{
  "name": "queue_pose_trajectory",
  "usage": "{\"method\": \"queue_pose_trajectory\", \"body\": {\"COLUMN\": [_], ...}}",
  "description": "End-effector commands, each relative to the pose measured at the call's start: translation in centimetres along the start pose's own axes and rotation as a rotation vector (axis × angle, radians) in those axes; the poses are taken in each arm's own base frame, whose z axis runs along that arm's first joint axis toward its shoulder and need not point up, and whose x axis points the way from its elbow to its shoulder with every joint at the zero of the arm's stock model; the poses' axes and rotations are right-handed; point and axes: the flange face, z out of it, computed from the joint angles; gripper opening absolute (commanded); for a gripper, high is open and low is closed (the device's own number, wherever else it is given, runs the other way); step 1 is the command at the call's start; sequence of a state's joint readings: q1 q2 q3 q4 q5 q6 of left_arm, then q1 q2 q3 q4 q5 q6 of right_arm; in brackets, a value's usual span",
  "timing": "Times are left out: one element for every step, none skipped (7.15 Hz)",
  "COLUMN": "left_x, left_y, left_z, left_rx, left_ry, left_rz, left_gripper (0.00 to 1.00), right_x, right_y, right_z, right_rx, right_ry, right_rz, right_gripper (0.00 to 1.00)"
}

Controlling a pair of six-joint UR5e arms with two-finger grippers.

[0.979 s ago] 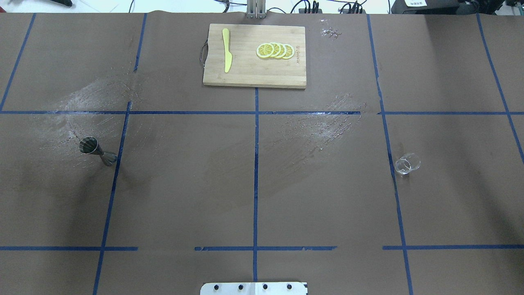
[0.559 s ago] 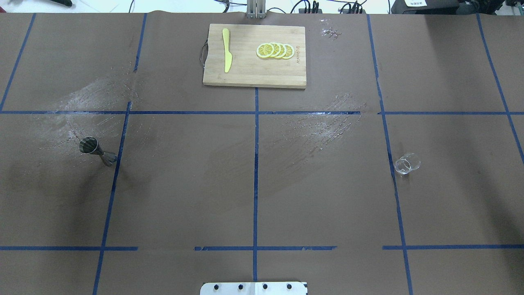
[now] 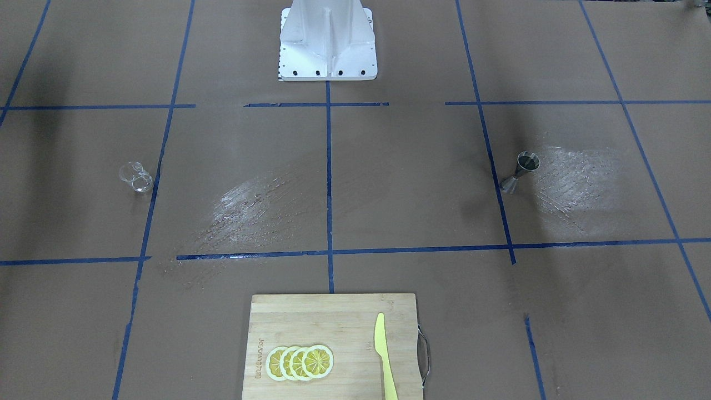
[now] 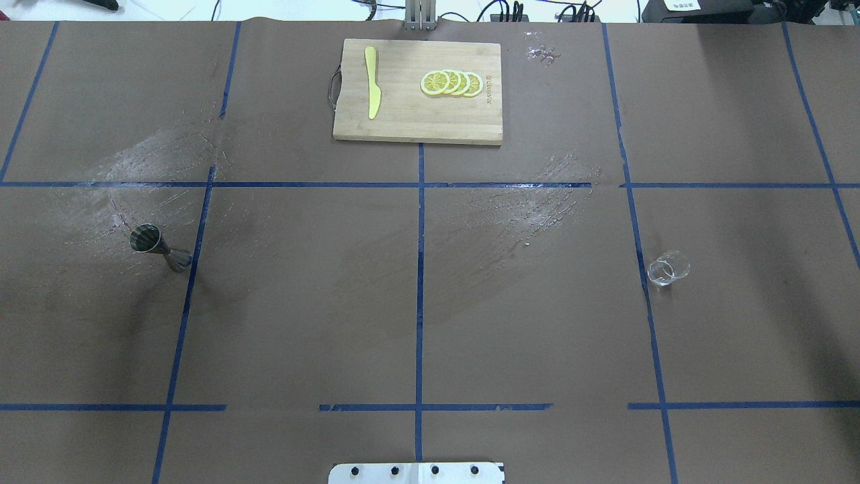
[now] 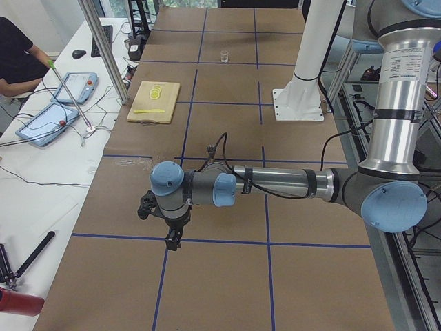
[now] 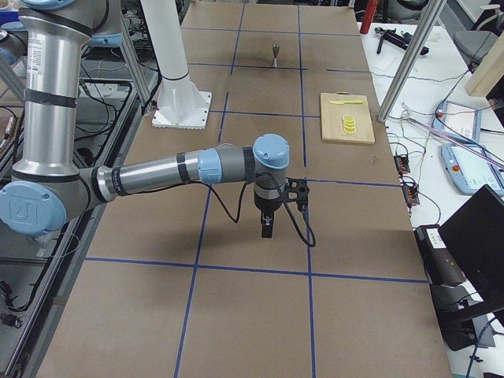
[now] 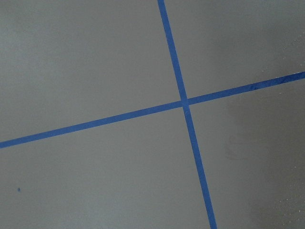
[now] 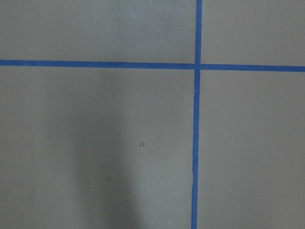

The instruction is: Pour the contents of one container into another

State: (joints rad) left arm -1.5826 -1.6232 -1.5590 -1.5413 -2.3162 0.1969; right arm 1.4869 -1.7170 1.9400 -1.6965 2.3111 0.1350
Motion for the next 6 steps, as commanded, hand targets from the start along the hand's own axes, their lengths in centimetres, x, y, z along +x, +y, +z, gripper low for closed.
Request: {"method": "queue_pose_trajectory", "body": {"left_x": [-0.4, -0.4, -0.4, -0.5, -0.5, -0.6], "left_y": [0.6, 0.7, 0.6, 0.7, 0.7, 0.7], "left_z": [0.0, 0.1, 0.1, 0.1, 0.2, 0.2], "left_rx": [-0.006, -0.006, -0.007, -0.006, -0.006, -0.005], "left_ry": [0.005, 0.007, 0.009, 0.009, 0.011, 0.011], "left_rz": [-0.016, -0.018, -0.017, -0.018, -0.017, -0.018], "left_gripper": [1.0, 1.0, 1.0, 1.0, 1.0, 1.0], "right_x": [2.9, 3.8, 4.7, 6.8, 8.8, 9.7], "right_y": [0.2, 0.0, -0.4, -0.9, -1.4, -2.2], "right_z": [0.5, 1.1, 1.3, 2.5, 4.0, 4.4], "right_rx": [-0.008, -0.018, -0.006, 0.025, 0.062, 0.07], "right_ry": [-0.019, -0.018, -0.017, -0.021, -0.024, -0.034], "right_rz": [0.058, 0.075, 0.079, 0.077, 0.058, 0.064], "right_gripper": [1.0, 1.0, 1.0, 1.0, 1.0, 1.0]}}
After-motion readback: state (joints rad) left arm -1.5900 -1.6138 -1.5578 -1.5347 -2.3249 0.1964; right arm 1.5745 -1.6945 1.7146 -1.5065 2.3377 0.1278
